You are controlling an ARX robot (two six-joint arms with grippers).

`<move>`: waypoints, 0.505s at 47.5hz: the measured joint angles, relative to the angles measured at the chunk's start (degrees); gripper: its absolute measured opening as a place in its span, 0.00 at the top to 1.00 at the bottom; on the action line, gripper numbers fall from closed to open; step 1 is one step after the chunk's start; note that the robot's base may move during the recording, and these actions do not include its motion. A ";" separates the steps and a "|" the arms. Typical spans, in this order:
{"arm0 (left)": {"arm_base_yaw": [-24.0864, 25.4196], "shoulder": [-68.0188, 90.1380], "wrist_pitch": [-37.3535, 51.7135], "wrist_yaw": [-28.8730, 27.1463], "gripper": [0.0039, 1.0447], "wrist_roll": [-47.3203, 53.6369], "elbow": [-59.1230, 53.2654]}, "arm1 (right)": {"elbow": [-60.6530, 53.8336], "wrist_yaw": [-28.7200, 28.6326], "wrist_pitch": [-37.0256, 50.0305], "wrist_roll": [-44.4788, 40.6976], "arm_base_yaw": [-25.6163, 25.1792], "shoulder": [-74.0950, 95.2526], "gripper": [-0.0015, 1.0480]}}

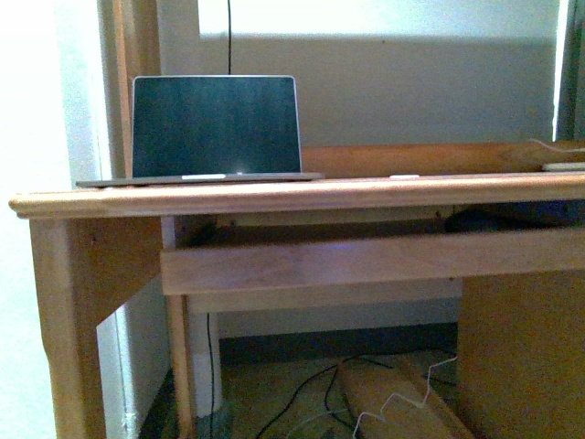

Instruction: Place mouse

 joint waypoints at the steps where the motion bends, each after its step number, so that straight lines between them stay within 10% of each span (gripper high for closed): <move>1: 0.00 0.02 0.00 0.00 0.07 0.00 0.00 | 0.00 0.04 0.00 0.02 0.00 0.00 0.07; 18: 0.04 0.04 -0.04 0.26 0.07 -0.04 0.00 | 0.00 0.00 0.00 -0.02 0.00 0.00 0.07; 24: 2.84 6.60 -4.37 11.78 0.07 -9.68 2.78 | 0.00 -0.07 0.00 0.00 0.00 0.00 0.07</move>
